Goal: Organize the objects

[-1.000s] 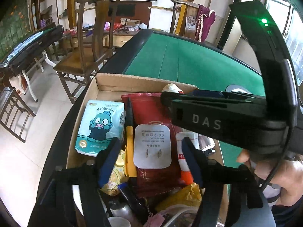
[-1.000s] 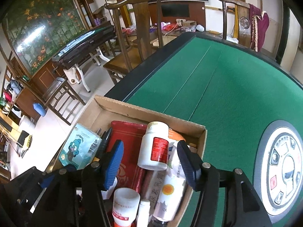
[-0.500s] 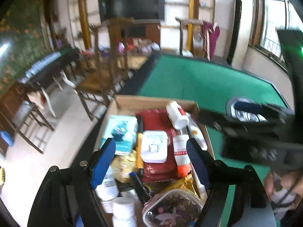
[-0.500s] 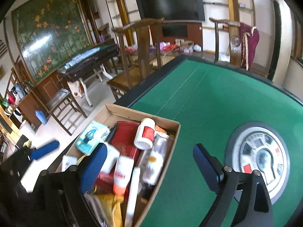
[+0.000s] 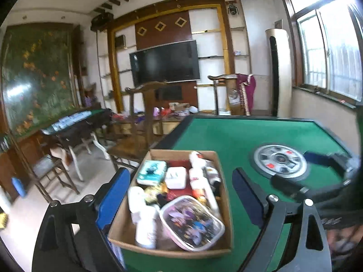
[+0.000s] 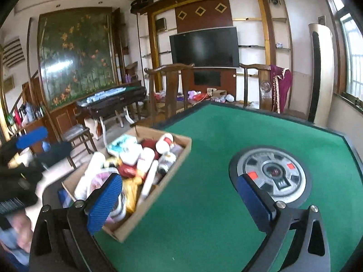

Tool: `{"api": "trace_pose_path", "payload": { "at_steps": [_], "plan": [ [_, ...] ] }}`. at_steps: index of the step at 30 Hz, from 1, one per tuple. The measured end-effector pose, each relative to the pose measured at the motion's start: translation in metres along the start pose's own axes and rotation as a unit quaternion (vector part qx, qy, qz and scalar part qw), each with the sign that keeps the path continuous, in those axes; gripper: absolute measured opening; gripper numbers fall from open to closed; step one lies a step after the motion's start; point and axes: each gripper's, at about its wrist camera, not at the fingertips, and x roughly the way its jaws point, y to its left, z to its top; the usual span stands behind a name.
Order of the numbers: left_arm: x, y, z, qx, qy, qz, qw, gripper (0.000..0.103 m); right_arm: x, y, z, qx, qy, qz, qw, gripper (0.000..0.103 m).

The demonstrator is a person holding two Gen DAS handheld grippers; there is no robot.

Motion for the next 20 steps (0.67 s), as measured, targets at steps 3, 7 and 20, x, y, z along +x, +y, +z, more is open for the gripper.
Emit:
{"api": "trace_pose_path", "payload": {
  "at_steps": [3,7,20],
  "plan": [
    [0.001,0.003,-0.004,-0.004,0.014,0.018,0.9997,0.091,-0.001,-0.008,-0.007,0.014,0.007,0.01,1.0,0.103],
    [0.013,0.015,-0.01,-0.023,0.044,0.023,0.9985,0.091,0.0,-0.007,-0.01,0.011,0.01,0.012,1.0,0.103],
    [0.013,0.04,-0.03,-0.022,0.051,0.093,0.9941,0.091,0.008,-0.003,-0.016,0.011,0.024,0.015,1.0,0.103]
  ]
}}
